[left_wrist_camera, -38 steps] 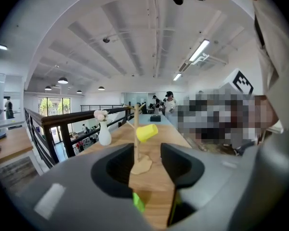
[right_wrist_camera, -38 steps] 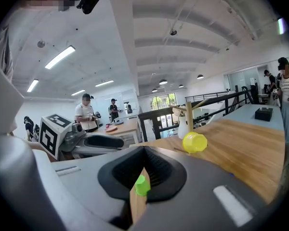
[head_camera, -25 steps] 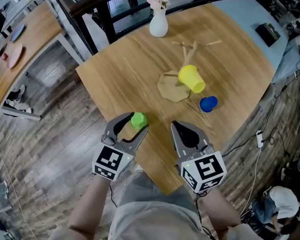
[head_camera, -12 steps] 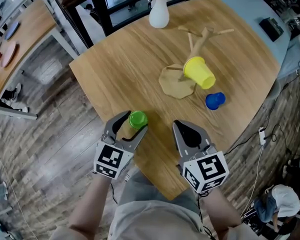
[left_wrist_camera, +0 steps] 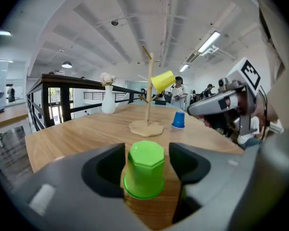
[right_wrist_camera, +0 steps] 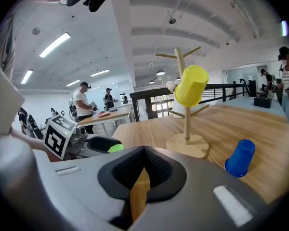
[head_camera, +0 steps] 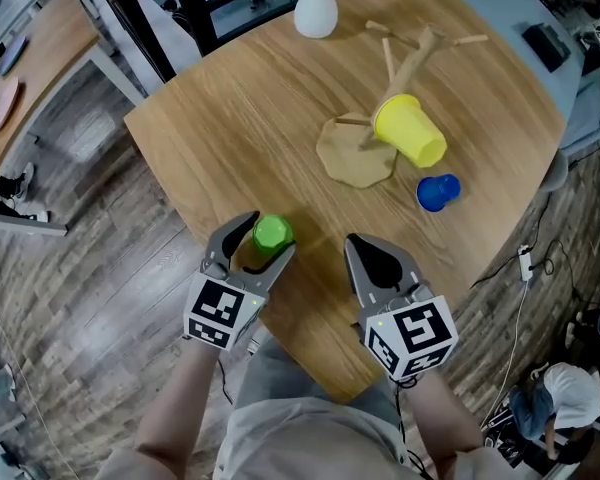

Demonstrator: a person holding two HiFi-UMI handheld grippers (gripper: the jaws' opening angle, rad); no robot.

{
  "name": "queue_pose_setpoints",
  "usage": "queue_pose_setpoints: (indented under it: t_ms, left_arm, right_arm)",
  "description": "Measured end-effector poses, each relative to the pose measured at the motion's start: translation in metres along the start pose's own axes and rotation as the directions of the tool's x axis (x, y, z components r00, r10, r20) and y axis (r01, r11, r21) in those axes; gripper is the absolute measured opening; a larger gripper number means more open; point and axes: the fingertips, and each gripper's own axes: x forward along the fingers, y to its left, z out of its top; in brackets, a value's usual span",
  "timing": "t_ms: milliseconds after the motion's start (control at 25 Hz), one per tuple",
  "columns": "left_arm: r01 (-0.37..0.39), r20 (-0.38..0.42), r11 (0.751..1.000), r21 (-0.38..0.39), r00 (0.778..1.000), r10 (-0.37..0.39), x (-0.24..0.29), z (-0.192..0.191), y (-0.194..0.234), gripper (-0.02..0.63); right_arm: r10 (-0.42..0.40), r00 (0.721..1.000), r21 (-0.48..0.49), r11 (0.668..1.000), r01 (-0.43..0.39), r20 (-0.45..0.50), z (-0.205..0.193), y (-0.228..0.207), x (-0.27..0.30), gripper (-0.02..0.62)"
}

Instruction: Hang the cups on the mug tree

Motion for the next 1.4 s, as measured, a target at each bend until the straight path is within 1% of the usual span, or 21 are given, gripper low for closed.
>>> queue_pose_setpoints:
  t_ms: [280,480,680,960,1120,1400]
  left_arm:
    - [0.003,-0.021,1.000,0.008,1.000,-0.003,0.006,-0.012,-0.004,0.284]
    - [-0.015,-0.017,1.000,0.007,1.000,0.015,0.008,-0.012,-0.005,0.233]
    - [0.005,-0.021,1.000,-0.003,1.000,-0.005,0.004,-0.007,-0.012,0.232]
    - [0.023,-0.015,1.000,-0.009,1.000,-0.023,-0.012,0.023,-0.019,0.232]
    - [0.020,-0.014,1.000,-0.012,1.000,-0.020,-0.023,0.042,-0.021,0.232]
    - [0.022,-0.005,1.000,-0.012,1.000,-0.022,-0.053,0.086,-0.033,0.232]
  right_arm:
    - [-0.024,1.000,0.011,1.000,0.024,0.001,-0.010,-0.009,-0.005,0.000]
    - [-0.033,0.999,0.035,0.999,0.033,-0.012,-0.020,-0.017,-0.007,0.000]
    - [-0.033,0.999,0.033,0.999,0.033,-0.010,-0.015,-0.017,-0.012,0.000]
    - [-0.036,0.999,0.029,0.999,0.036,-0.008,0.012,-0.015,-0.026,0.000]
    - [-0.034,0.999,0.028,0.999,0.034,-0.005,0.030,-0.010,-0.037,0.000]
    - [-0.030,1.000,0.020,0.999,0.031,-0.001,0.069,0.002,-0.065,0.000]
